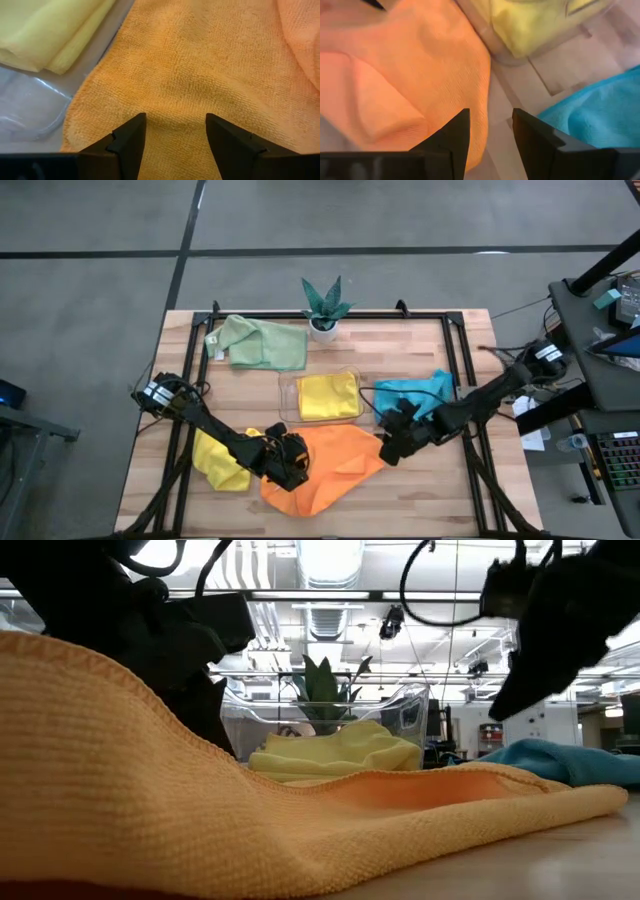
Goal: Fold microfiber towels
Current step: Fold the orange microfiber towel
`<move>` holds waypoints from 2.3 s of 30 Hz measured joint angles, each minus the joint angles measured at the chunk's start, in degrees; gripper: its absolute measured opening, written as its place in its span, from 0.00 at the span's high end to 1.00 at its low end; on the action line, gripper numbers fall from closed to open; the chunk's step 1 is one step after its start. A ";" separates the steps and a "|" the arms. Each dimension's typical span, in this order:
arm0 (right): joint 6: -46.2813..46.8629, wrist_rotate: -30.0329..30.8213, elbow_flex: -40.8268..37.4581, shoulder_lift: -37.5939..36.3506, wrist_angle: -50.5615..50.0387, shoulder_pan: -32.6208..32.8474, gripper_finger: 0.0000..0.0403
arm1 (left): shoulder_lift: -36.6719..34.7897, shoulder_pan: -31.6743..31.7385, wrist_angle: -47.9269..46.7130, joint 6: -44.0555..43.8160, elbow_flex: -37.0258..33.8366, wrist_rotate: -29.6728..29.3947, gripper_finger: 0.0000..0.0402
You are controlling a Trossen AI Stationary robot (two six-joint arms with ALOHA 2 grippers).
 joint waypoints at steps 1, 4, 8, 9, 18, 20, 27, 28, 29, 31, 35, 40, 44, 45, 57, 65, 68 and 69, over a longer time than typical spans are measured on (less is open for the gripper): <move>0.02 -0.02 -0.02 1.07 0.44 0.10 0.64 | 0.00 0.00 -0.02 0.00 -0.04 -0.35 0.52; 0.19 -0.19 -0.06 4.48 1.41 0.30 0.64 | -0.02 0.00 -0.02 -0.02 -0.08 -0.56 0.52; -0.31 -1.26 -0.06 8.29 4.07 0.81 0.64 | -0.02 0.00 0.01 -0.04 -0.03 -0.56 0.52; -0.47 -1.52 -0.06 9.04 4.56 0.86 0.65 | -0.02 0.00 0.01 -0.05 -0.01 -0.58 0.52; -3.53 -2.01 -0.06 13.38 7.76 0.99 0.76 | -0.07 0.00 0.84 -0.10 0.05 -0.59 0.52; -4.89 -2.09 -0.06 13.38 8.85 1.18 0.82 | -0.09 0.00 1.10 -0.11 0.05 -0.60 0.52; -10.67 -2.28 -0.06 11.61 15.86 3.07 0.97 | -0.11 0.00 1.07 -0.09 0.05 -0.62 0.52; -11.39 -2.41 -0.07 11.61 16.81 3.44 0.98 | -0.11 0.00 1.08 -0.10 0.05 -0.64 0.52; -11.96 -2.55 -0.09 11.61 17.85 3.76 0.98 | -0.11 0.00 1.14 -0.09 0.05 -0.67 0.52; -12.58 -2.89 -0.06 11.70 19.73 4.41 0.98 | -0.11 0.00 1.08 -0.11 0.03 -0.67 0.52; -16.04 -4.53 -0.06 12.99 24.42 6.24 0.98 | -0.11 0.00 1.11 -0.09 0.05 -0.69 0.52; -19.45 -7.32 -0.06 16.77 30.94 6.96 0.96 | -0.11 0.00 1.11 -0.09 0.01 -0.75 0.52; -19.54 -10.24 1.01 19.60 31.99 6.96 0.89 | -0.11 0.00 1.10 -0.09 -0.02 -0.73 0.52; -19.55 -11.14 1.39 20.21 32.00 6.96 0.86 | -0.11 0.00 1.08 -0.09 -0.02 -0.75 0.52; -19.53 -13.03 4.02 16.63 23.30 6.94 0.54 | -0.11 0.00 1.07 0.00 -0.08 -0.74 0.52; -16.27 -0.20 3.91 14.20 18.57 6.58 0.50 | -0.13 0.00 1.10 -0.04 -0.15 -0.73 0.52; -13.66 0.98 3.89 15.13 17.73 5.40 0.50 | -0.13 0.00 1.06 -0.07 -0.15 -0.73 0.52; -12.55 1.04 3.88 15.53 17.48 4.89 0.50 | -0.13 0.00 1.08 -0.07 -0.15 -0.73 0.52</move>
